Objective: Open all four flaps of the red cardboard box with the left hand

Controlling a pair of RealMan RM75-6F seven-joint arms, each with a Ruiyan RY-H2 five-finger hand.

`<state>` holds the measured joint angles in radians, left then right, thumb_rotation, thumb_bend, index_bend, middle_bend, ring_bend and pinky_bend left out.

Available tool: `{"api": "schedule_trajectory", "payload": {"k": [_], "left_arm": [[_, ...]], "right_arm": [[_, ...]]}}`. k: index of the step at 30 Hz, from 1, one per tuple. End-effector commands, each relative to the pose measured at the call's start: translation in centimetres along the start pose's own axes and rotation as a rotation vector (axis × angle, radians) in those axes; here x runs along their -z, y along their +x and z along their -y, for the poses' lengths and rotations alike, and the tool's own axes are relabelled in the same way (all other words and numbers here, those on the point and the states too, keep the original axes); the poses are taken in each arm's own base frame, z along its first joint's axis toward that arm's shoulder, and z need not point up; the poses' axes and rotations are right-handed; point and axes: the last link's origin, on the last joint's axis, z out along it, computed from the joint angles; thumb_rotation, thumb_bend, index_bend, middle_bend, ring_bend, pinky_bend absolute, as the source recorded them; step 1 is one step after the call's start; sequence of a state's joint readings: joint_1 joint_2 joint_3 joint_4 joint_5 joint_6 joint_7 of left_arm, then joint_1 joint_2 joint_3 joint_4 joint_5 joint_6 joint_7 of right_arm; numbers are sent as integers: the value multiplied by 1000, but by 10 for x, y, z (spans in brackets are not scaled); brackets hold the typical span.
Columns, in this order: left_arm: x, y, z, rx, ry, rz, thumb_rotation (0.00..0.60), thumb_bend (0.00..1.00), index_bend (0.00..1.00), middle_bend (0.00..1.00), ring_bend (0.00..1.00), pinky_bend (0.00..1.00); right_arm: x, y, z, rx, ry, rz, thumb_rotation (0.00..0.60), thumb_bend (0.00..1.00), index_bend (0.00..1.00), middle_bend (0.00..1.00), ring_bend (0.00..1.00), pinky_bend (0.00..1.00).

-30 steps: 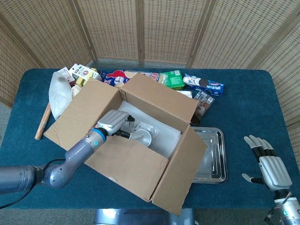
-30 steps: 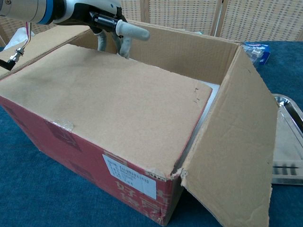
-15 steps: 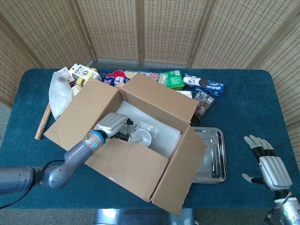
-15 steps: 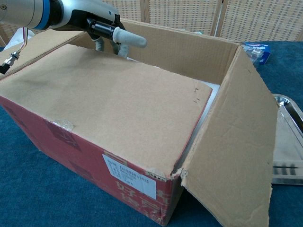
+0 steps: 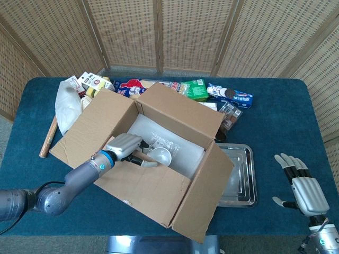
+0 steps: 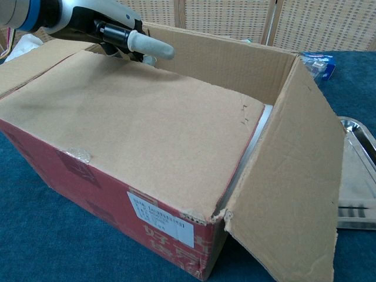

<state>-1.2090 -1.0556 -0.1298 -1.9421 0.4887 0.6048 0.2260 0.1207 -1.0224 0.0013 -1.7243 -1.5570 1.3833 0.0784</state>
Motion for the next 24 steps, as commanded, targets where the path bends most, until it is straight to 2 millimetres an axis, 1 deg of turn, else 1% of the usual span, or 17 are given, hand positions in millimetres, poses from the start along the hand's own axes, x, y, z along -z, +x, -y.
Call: {"api": "schedule_trajectory", "payload": {"k": [1, 6, 8, 12, 17, 19, 24], "left_arm": [[5, 2, -1, 15, -12, 11, 206, 0, 596, 487, 331, 544], [12, 6, 1, 28, -40, 25, 207, 0, 595, 493, 339, 551], [16, 9, 1, 70, -58, 18, 202, 0, 595, 493, 339, 556], [22, 13, 1, 100, -83, 12, 196, 0, 601, 497, 342, 564], [32, 18, -1, 125, -116, 6, 203, 0, 602, 499, 344, 566], [35, 19, -2, 137, -125, 6, 196, 0, 602, 500, 346, 565], [48, 26, -3, 150, -154, -9, 201, 0, 602, 501, 347, 565]], "right_arm": [[0, -1, 1, 3, 2, 1, 600, 0, 0, 0, 0, 0], [2, -1, 2, 5, 6, -2, 600, 0, 0, 0, 0, 0], [2, -1, 2, 6, 7, -2, 600, 0, 0, 0, 0, 0], [2, -1, 3, 8, 9, -1, 600, 0, 0, 0, 0, 0], [3, -2, 3, 11, 10, 0, 600, 0, 0, 0, 0, 0], [3, -2, 3, 13, 11, 0, 600, 0, 0, 0, 0, 0], [3, -3, 4, 16, 12, 0, 600, 0, 0, 0, 0, 0]]}}
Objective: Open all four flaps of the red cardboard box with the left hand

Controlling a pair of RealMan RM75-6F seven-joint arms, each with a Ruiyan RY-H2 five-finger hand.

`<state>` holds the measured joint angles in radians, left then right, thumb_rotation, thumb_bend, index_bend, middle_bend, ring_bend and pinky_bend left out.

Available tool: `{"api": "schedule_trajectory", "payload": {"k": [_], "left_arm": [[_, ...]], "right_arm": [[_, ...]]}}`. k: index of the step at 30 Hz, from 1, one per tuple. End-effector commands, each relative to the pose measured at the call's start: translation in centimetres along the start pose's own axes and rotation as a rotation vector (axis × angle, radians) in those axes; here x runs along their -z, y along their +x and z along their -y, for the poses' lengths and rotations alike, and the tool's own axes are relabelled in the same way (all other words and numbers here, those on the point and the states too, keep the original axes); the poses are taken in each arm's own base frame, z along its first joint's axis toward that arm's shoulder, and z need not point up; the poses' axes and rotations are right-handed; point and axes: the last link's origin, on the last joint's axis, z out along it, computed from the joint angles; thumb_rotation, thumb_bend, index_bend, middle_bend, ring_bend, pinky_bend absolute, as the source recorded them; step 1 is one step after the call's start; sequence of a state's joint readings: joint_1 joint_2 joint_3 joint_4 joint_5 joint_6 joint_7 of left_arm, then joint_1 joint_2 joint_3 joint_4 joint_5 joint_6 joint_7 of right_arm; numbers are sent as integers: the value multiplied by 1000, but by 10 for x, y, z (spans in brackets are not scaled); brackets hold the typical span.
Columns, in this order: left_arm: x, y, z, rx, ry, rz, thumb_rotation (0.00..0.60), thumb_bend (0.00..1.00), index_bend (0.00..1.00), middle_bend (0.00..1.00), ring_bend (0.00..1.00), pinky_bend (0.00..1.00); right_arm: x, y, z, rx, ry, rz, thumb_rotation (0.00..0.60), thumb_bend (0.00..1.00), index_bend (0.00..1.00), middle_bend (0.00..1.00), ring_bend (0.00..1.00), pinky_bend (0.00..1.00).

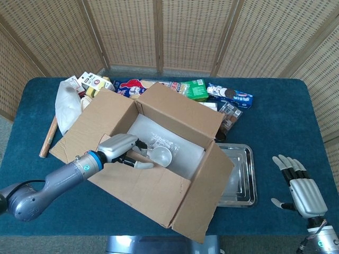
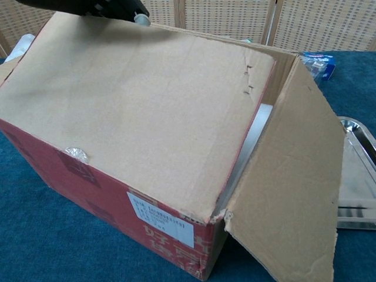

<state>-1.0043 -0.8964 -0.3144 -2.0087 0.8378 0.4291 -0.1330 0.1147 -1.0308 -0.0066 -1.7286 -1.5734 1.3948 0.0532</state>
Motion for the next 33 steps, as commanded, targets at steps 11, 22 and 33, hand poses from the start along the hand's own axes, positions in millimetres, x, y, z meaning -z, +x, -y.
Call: {"api": "schedule_trajectory", "payload": {"k": [11, 22, 33], "left_arm": [[36, 18, -9, 9, -55, -31, 195, 0, 596, 504, 352, 565], [50, 27, -7, 61, -52, -35, 196, 0, 594, 504, 352, 563], [65, 28, -8, 97, -51, -22, 198, 0, 594, 508, 360, 563]], "right_arm": [[1, -2, 1, 8, 2, 2, 600, 0, 0, 0, 0, 0], [0, -4, 2, 15, 5, 8, 600, 0, 0, 0, 0, 0], [0, -6, 3, 21, 4, 10, 600, 0, 0, 0, 0, 0]]}}
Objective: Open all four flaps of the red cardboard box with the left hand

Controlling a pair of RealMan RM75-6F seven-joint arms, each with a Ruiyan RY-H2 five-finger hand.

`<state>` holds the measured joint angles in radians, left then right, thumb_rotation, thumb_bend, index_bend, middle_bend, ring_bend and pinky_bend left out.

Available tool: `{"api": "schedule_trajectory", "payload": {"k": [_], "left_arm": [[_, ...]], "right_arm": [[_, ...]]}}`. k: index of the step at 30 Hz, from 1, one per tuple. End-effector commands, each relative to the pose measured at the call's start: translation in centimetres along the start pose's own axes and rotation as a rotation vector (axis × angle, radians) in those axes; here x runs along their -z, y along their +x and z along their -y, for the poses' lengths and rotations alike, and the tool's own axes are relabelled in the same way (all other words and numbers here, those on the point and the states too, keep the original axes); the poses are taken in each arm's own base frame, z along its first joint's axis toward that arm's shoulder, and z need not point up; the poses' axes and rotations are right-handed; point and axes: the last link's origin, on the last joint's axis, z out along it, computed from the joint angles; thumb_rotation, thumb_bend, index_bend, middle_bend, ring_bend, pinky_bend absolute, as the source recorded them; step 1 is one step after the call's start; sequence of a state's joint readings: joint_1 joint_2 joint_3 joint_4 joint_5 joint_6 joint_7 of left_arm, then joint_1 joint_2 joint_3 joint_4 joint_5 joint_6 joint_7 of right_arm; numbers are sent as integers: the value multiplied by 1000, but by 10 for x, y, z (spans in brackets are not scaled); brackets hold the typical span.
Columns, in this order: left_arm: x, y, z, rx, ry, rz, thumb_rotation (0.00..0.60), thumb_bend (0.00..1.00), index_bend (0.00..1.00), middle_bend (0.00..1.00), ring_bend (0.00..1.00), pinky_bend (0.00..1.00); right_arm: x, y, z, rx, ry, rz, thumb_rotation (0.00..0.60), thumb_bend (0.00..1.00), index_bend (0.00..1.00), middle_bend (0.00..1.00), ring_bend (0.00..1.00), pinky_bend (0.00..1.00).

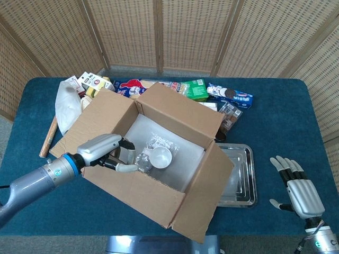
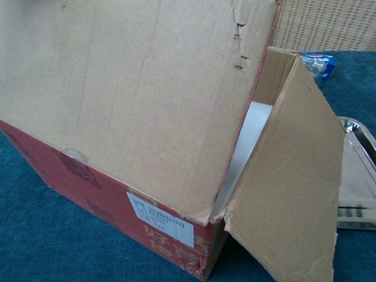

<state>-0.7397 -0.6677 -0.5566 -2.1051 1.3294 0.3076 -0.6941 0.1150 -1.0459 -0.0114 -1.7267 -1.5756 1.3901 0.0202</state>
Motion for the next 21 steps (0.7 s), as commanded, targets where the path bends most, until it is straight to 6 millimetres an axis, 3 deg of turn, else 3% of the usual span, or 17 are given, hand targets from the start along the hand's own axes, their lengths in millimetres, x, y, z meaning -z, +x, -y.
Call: {"api": "schedule_trajectory", "payload": {"k": [1, 21], "left_arm": [[6, 1, 0, 0, 2, -1, 198, 0, 595, 508, 360, 563], [51, 13, 25, 9, -26, 10, 199, 0, 593, 516, 368, 563]], "right_arm": [[0, -1, 0, 1, 1, 1, 600, 0, 0, 0, 0, 0], [-1, -4, 2, 15, -2, 7, 600, 0, 0, 0, 0, 0]]}}
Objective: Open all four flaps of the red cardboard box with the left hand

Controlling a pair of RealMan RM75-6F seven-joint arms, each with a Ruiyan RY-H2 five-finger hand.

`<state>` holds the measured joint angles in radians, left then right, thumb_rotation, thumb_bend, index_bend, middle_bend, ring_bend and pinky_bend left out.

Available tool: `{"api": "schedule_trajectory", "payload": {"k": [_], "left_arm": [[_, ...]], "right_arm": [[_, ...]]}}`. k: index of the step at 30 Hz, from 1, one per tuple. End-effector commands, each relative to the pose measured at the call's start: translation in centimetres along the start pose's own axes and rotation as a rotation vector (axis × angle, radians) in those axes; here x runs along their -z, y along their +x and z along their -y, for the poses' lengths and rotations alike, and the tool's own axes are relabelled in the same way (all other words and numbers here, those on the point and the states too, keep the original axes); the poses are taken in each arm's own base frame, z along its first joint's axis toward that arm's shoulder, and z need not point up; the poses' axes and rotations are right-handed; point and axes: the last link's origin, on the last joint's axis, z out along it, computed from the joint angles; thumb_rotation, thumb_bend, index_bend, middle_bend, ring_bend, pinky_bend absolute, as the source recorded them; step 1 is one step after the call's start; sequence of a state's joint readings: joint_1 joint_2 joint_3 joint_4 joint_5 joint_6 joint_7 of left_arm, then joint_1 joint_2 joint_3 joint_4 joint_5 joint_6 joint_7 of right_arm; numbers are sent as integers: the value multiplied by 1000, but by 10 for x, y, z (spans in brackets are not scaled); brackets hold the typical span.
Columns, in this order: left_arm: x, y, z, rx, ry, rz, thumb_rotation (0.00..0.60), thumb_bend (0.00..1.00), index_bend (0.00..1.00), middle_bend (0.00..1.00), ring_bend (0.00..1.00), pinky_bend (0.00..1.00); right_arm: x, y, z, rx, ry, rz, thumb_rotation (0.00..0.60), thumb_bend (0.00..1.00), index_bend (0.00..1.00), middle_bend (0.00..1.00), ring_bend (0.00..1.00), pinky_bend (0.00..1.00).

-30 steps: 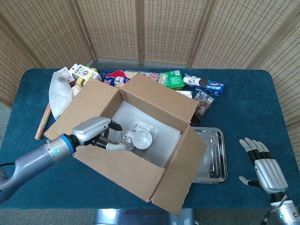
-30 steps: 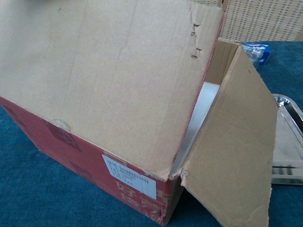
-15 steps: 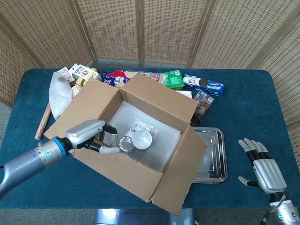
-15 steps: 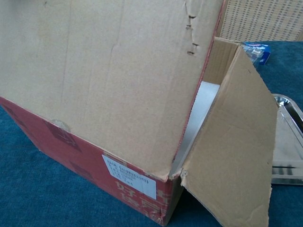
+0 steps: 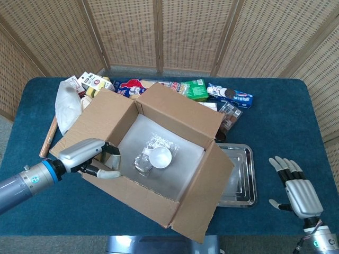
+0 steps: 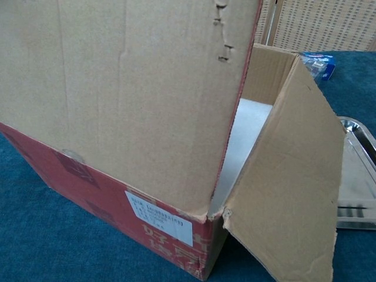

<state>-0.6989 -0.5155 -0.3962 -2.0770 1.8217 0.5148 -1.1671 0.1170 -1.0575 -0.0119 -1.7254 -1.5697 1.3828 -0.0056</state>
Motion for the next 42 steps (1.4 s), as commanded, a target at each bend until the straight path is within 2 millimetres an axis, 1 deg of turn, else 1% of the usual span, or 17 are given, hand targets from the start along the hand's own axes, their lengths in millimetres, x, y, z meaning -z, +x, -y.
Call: {"api": "schedule_trajectory", "payload": {"k": [1, 9, 13, 21, 28, 38, 42], "left_arm": [[12, 9, 7, 11, -19, 8, 198, 0, 593, 516, 368, 562], [26, 15, 11, 28, -59, 61, 197, 0, 593, 517, 369, 562], [33, 15, 10, 33, -89, 87, 198, 0, 593, 517, 369, 562], [39, 2, 11, 11, -97, 157, 199, 0, 593, 518, 369, 561], [40, -6, 13, -8, -91, 184, 200, 0, 592, 518, 369, 562], [39, -21, 23, -28, -63, 234, 200, 0, 585, 518, 369, 561], [39, -25, 28, -67, -39, 235, 196, 0, 585, 517, 370, 561]], "right_arm": [[0, 0, 0, 1, 0, 0, 600, 0, 0, 0, 0, 0], [-1, -1, 0, 4, -3, 0, 600, 0, 0, 0, 0, 0], [-1, -1, 0, 3, -3, -1, 600, 0, 0, 0, 0, 0], [0, 0, 0, 1, -3, -3, 600, 0, 0, 0, 0, 0], [0, 0, 1, 2, -2, -3, 600, 0, 0, 0, 0, 0], [0, 1, 0, 0, -2, -4, 600, 0, 0, 0, 0, 0], [0, 1, 0, -1, -2, -5, 600, 0, 0, 0, 0, 0]]}}
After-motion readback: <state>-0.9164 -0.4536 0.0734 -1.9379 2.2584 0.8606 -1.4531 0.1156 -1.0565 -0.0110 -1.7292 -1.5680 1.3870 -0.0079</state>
